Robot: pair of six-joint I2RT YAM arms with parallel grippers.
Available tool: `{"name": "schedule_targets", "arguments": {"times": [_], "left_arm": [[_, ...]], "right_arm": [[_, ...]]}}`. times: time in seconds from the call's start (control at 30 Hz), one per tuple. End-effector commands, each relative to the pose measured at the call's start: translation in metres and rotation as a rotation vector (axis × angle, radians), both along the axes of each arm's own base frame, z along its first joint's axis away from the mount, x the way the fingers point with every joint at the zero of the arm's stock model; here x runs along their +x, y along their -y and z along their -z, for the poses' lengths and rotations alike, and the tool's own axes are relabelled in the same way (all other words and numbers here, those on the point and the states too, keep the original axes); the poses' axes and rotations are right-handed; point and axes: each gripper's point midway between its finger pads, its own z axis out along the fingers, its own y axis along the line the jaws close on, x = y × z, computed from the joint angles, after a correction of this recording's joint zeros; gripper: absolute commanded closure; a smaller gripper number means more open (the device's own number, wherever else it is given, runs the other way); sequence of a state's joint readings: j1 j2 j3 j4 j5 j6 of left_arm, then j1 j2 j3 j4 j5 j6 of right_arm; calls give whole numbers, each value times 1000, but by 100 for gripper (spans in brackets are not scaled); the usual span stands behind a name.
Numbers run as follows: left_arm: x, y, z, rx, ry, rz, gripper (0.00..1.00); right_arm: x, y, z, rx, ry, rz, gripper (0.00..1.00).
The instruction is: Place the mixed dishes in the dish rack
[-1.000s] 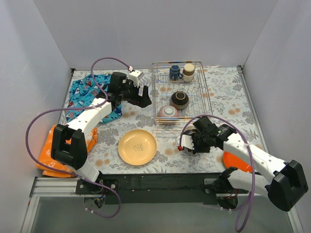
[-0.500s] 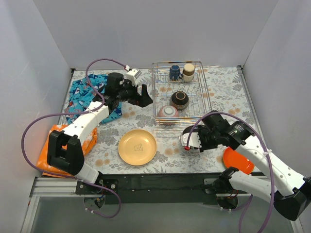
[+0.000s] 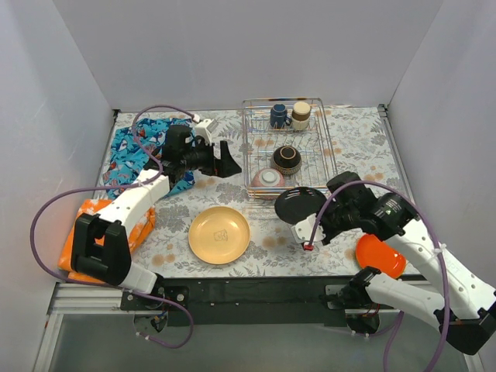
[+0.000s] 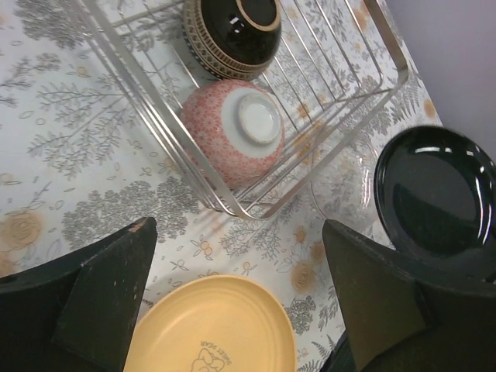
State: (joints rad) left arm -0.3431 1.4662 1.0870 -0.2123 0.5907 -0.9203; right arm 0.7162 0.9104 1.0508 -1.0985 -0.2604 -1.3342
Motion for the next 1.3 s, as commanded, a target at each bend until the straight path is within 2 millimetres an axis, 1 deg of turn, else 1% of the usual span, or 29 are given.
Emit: {"name": "schedule_targets", "arguments": {"times": [0.0, 0.03, 0.07, 0.13, 0.17, 0.2, 0.23, 0.27, 0.3, 0.37, 0.4, 0.43, 0.47, 0.5, 0.53, 0.6, 0.7, 0.83, 0.87, 0.93, 0.97, 1.03, 1.07, 1.1, 1.13, 1.17, 1.2, 1.23, 1.27], "left_arm": [[11, -31, -22, 6, 54, -109, 12], [13, -41, -23, 14, 49, -138, 11], [14, -45, -25, 20, 53, -147, 12], [15, -58, -25, 47, 62, -177, 12], [14, -62, -29, 54, 76, -188, 12], [13, -69, -29, 61, 82, -206, 12], [12, -73, -29, 71, 87, -211, 11], [9, -77, -35, 72, 109, -226, 11], [6, -84, -32, 78, 102, -239, 11], [1, -89, -31, 85, 101, -254, 11], [-3, -93, -33, 82, 105, -263, 11], [-9, -94, -29, 84, 89, -263, 11], [-13, -96, -27, 82, 82, -265, 11], [-16, -97, -29, 78, 88, -268, 11], [-20, -98, -24, 79, 74, -269, 11], [-24, -97, -24, 68, 65, -265, 11], [-26, -97, -26, 65, 70, -265, 11], [-28, -94, -26, 52, 74, -249, 11], [-30, -93, -23, 47, 63, -238, 11], [-39, -86, -15, 21, 22, -201, 13], [-46, -85, -1, 18, -25, -192, 14], [-58, -81, 16, -5, -111, -175, 18], [-66, -76, 23, -25, -155, -144, 25], [-76, -74, 37, -33, -210, -131, 32], [-81, -72, 43, -39, -241, -122, 42], [-86, -71, 49, -46, -269, -107, 74], [-86, -72, 57, -35, -292, -111, 88], [-85, -73, 60, -22, -300, -122, 95], [-84, -74, 65, -15, -310, -123, 100]], "right_arm": [[0, -47, 8, 83, 71, -235, 99], [-1, -54, 14, 81, 68, -259, 99], [-2, -70, 20, 91, 75, -303, 99], [-7, -84, 31, 93, 59, -349, 99], [-10, -97, 38, 94, 53, -387, 99], [-13, -102, 45, 88, 50, -409, 99], [-13, -108, 48, 90, 60, -430, 99], [-14, -113, 55, 82, 60, -448, 99], [-9, -124, 53, 105, 95, -456, 99], [-5, -133, 57, 98, 102, -463, 99], [-4, -136, 56, 97, 106, -464, 99], [-2, -139, 54, 98, 108, -464, 99], [-2, -142, 58, 88, 104, -478, 99], [-2, -143, 59, 86, 105, -486, 99], [-4, -144, 62, 81, 101, -497, 99], [-10, -146, 73, 62, 84, -536, 99], [-20, -149, 90, 27, 44, -562, 99], [-23, -146, 106, -18, 26, -575, 99], [-22, -144, 108, -27, 34, -576, 98], [-21, -140, 111, -45, 33, -564, 89], [-19, -138, 111, -57, 42, -550, 79], [-16, -134, 110, -70, 44, -514, 67], [-12, -132, 107, -73, 58, -489, 54], [-11, -130, 105, -75, 58, -465, 48], [-9, -132, 98, -66, 56, -434, 45], [-8, -129, 92, -61, 40, -386, 45], [-10, -124, 89, -74, 11, -352, 44], [-10, -126, 82, -56, -4, -311, 44], [-7, -129, 69, -10, -60, -170, 44]]}}
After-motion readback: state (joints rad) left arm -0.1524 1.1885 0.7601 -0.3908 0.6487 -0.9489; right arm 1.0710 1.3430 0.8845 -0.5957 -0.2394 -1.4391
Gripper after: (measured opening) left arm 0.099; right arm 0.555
